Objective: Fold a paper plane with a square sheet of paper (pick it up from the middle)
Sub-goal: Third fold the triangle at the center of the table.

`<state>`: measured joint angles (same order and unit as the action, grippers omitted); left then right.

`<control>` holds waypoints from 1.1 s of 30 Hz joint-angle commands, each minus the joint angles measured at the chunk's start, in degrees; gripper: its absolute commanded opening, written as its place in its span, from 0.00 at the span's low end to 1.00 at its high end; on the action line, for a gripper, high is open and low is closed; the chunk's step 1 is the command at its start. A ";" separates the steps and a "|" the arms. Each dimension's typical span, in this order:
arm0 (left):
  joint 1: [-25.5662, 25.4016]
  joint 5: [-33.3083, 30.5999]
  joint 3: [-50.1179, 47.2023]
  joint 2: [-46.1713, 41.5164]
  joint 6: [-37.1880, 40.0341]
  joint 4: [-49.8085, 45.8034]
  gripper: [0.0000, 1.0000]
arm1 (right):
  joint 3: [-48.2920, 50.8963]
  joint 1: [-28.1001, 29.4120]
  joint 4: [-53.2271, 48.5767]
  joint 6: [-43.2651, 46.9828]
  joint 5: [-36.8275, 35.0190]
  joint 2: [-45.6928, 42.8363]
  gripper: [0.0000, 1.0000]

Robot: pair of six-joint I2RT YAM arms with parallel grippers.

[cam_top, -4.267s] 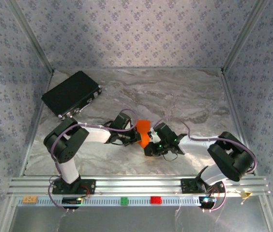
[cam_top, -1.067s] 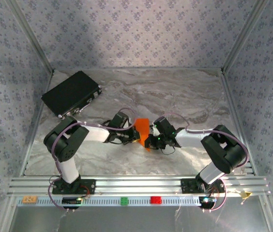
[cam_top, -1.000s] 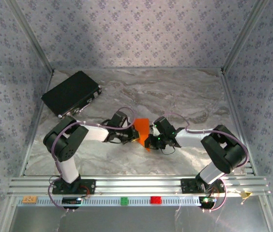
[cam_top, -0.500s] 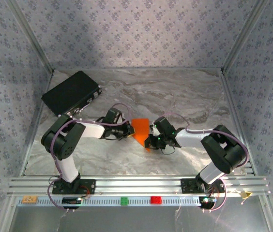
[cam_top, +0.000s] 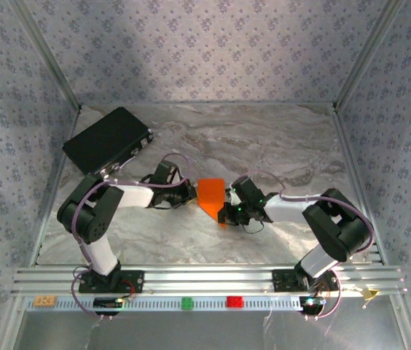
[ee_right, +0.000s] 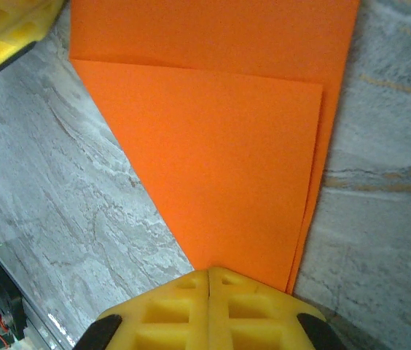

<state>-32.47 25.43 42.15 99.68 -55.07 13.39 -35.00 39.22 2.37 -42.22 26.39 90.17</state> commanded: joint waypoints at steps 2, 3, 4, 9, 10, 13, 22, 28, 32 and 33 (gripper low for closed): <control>-0.34 -0.25 -0.16 -4.27 0.84 -0.61 0.02 | 1.87 -0.63 -6.12 0.42 -3.01 1.72 0.00; -0.61 -0.35 -0.25 -4.63 0.82 -0.59 0.02 | 1.91 -0.68 -6.12 0.38 -3.02 1.69 0.00; -1.01 -0.15 -0.34 -5.00 0.84 -0.51 0.02 | 1.94 -0.73 -6.14 0.38 -3.03 1.68 0.00; -3.88 0.24 -0.31 -4.38 1.11 -0.17 0.02 | 1.79 -0.75 -6.10 0.38 -2.98 1.61 0.00; -4.25 0.39 -0.28 -3.73 1.02 0.16 0.02 | 1.73 -0.81 -6.15 0.38 -3.00 1.62 0.00; -5.12 1.15 -0.05 -1.40 0.50 1.36 0.02 | 1.68 -0.88 -6.15 0.33 -2.78 1.63 0.00; -5.27 -1.21 0.35 2.75 1.07 -2.43 0.00 | 0.46 -1.03 -5.69 1.14 -1.12 -0.74 0.00; -5.31 -1.26 -0.46 3.07 1.54 -3.48 0.00 | -4.44 -0.76 -6.08 4.25 2.58 -1.97 0.00; -5.33 -1.10 -0.08 3.33 1.67 -3.88 0.00 | -8.35 -0.19 -6.00 5.39 3.10 1.42 0.01; -5.36 -1.09 0.02 3.42 1.78 -4.07 0.00 | -9.23 -0.05 -5.53 5.34 3.08 2.78 0.01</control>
<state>-37.63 25.78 42.28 101.03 -54.87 13.78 -41.41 38.72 -2.15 -38.92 28.36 90.26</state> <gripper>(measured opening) 0.041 0.056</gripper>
